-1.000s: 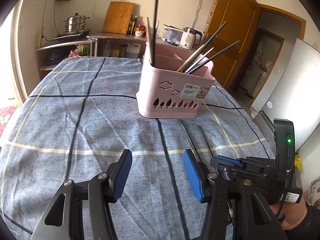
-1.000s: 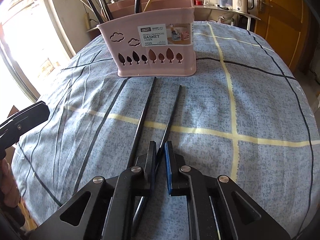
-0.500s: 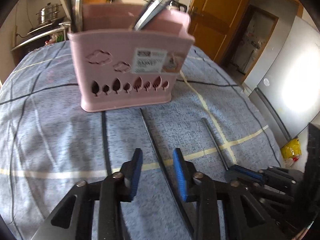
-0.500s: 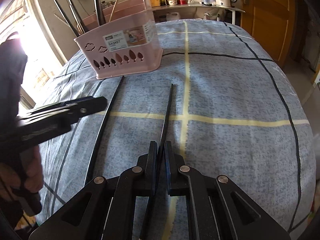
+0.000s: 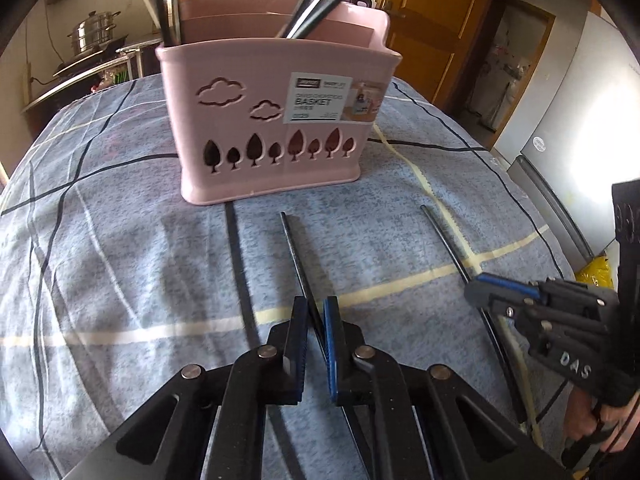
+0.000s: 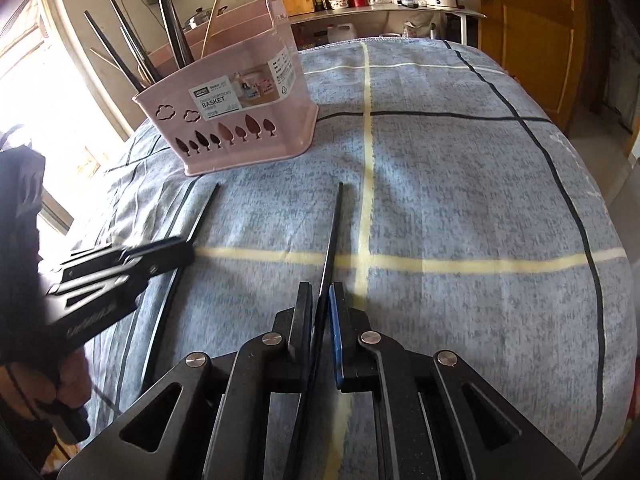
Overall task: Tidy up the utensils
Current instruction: 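Lower the open right tool onto a black chopstick while the left tool approaches another, then close the right tool on a black chopstick while the left tool grasps another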
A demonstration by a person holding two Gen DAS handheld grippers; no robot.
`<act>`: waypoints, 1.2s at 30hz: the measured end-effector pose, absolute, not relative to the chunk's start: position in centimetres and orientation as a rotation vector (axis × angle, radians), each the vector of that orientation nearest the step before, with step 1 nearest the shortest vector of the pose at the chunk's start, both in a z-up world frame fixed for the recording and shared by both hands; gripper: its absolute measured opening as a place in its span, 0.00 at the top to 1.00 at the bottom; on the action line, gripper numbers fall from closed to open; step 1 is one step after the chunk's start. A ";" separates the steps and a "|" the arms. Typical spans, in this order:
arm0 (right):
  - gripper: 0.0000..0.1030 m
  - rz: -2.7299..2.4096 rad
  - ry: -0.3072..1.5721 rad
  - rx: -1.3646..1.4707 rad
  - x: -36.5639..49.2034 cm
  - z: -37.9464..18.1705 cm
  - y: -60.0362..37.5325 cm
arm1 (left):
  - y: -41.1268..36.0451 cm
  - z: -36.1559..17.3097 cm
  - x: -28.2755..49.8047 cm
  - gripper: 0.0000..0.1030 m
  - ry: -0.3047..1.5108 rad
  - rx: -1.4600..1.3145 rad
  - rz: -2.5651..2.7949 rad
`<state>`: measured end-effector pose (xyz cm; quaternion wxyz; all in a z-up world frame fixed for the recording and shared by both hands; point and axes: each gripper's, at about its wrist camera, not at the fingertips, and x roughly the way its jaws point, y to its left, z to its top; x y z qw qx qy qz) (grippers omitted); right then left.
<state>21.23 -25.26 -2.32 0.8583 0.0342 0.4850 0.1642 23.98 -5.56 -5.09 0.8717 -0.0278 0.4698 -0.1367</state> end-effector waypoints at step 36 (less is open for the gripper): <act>0.95 0.397 0.934 0.090 23.2 3.7 -24.1 | -3.4 2.3 24.8 0.95 0.878 -0.114 -0.289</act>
